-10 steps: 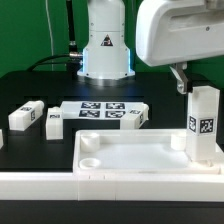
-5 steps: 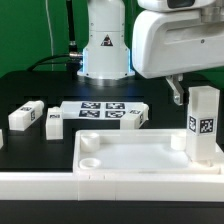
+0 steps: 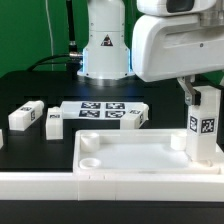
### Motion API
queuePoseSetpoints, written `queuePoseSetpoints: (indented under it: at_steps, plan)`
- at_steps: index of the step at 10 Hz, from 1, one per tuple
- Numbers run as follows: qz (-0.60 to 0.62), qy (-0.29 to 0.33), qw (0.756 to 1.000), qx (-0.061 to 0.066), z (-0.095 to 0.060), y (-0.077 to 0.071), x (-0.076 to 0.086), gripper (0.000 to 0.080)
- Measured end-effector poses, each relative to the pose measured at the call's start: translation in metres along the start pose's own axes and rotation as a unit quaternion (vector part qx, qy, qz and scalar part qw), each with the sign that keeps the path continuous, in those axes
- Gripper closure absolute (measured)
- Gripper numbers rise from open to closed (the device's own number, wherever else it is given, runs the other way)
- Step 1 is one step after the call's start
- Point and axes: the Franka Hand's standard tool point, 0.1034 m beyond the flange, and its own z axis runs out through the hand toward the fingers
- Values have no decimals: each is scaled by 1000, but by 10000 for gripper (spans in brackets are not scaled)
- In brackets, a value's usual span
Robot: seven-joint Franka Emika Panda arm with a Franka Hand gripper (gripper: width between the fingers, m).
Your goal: Assemble desk
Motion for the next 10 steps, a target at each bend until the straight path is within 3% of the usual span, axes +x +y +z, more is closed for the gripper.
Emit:
queuePoseSetpoints:
  at_steps: [3, 5, 7, 10]
  plan:
    - [11, 0, 1000, 0, 0, 0, 0, 508]
    - [111, 2, 994, 14, 0, 4, 0, 508]
    - [237, 3, 971, 16, 1, 3, 0, 508]
    - [397, 0, 918, 16, 2, 3, 0, 508]
